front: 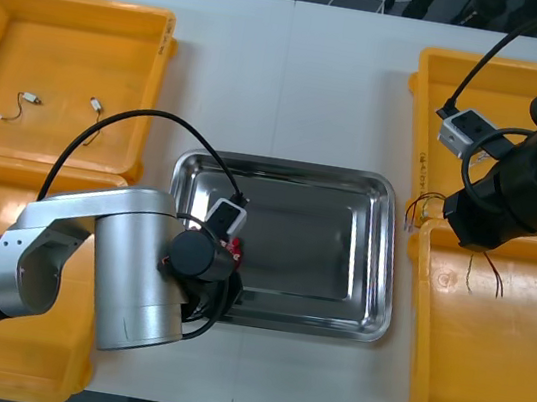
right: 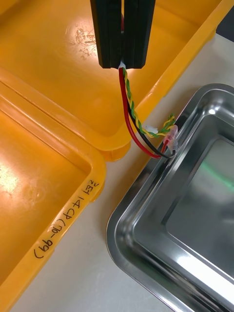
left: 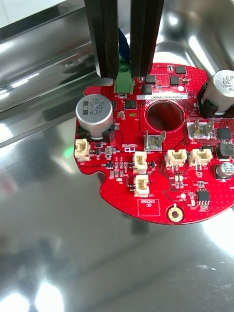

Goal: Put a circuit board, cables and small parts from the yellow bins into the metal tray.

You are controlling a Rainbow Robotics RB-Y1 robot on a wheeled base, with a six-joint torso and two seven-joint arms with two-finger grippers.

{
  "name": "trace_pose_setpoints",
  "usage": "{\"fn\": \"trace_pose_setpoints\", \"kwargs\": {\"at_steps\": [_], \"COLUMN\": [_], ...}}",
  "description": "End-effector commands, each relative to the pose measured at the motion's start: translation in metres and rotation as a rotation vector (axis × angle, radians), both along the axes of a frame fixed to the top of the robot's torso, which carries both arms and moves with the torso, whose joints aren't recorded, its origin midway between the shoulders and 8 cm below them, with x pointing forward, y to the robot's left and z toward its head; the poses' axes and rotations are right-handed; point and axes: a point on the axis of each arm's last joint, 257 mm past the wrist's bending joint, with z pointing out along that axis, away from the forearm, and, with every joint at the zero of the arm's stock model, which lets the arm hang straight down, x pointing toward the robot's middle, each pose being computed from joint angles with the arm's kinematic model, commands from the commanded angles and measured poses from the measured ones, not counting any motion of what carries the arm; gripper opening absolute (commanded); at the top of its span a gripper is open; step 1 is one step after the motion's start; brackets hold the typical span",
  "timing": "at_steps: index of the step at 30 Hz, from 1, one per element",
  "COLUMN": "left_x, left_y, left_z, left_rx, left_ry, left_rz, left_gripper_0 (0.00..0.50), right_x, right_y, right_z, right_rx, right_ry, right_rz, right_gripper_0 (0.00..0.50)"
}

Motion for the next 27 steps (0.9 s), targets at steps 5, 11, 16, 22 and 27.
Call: {"fn": "trace_pose_setpoints", "kwargs": {"at_steps": [5,11,16,22,27], "left_x": [-0.0006,-0.0031,-0.0045,-0.004,-0.0038], "left_y": [-0.0305,-0.0303,-0.0306,-0.0331,-0.0353], "left_z": [0.0108,0.0073,0.006,0.0066,0.0072], "left_rx": [-0.092,-0.088,-0.091,-0.102,-0.114], "left_ry": [-0.013,-0.012,-0.009,-0.012,-0.012], "left_rz": [0.029,0.031,0.036,0.04,0.046], "left_gripper_0": [0.0,0.0,0.0,0.09,0.384], "right_x": [0.0052,0.0049,0.0049,0.0038,0.0035], "right_y": [0.0073,0.0083,0.0083,0.0092,0.0091], "right_z": [0.0112,0.0112,0.0112,0.0107,0.0104], "right_rx": [-0.003,-0.002,-0.003,0.0,-0.001], "right_ry": [-0.029,-0.029,-0.029,-0.024,-0.023], "right_rz": [0.013,0.017,0.018,0.019,0.023], "right_gripper_0": [0.0,0.0,0.0,0.0,0.0]}}
